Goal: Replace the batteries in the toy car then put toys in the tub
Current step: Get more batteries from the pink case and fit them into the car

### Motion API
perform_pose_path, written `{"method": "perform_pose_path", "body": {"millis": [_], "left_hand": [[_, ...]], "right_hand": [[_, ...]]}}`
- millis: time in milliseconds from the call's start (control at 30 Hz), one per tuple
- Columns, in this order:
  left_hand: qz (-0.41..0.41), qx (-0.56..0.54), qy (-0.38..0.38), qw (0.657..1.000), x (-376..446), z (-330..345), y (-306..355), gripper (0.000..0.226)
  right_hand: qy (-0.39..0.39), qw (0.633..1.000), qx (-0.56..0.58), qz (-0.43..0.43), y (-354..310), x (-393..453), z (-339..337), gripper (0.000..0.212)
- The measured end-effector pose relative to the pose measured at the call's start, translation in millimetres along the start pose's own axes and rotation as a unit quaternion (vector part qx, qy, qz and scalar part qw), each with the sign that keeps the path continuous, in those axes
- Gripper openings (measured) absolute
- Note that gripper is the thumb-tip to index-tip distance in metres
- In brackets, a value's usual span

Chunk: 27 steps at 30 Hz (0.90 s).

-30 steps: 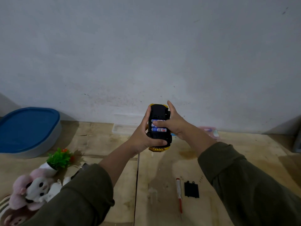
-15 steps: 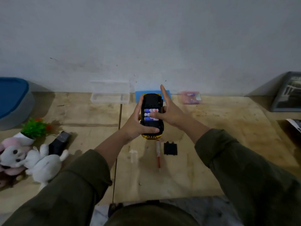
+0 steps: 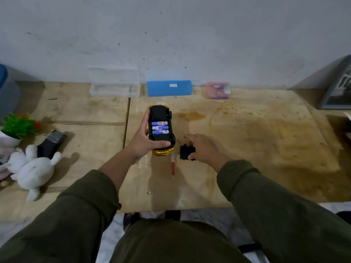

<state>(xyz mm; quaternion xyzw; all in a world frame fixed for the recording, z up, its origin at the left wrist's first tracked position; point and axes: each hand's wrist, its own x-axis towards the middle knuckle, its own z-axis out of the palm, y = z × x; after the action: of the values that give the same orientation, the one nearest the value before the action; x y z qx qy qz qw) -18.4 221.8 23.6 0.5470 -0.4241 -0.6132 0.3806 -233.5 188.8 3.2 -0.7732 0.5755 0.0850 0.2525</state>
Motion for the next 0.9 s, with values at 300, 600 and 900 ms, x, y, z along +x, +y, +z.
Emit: {"method": "perform_pose_path", "body": {"millis": [300,600,900], "left_hand": [[-0.010,-0.005,0.007,1.000,-6,-4,-10,0.121],[-0.013,0.004,-0.007,1.000,-7,-13,-4,0.126],[0.012,0.000,-0.032,0.999,1,-3,16,0.128]], "right_hand": [[0.003,0.997,0.067,-0.024,2,10,-4,0.082],[0.040,0.949,0.311,0.030,-2,14,-66,0.058],[-0.009,0.950,0.291,-0.113,-67,32,-123,0.054]]}}
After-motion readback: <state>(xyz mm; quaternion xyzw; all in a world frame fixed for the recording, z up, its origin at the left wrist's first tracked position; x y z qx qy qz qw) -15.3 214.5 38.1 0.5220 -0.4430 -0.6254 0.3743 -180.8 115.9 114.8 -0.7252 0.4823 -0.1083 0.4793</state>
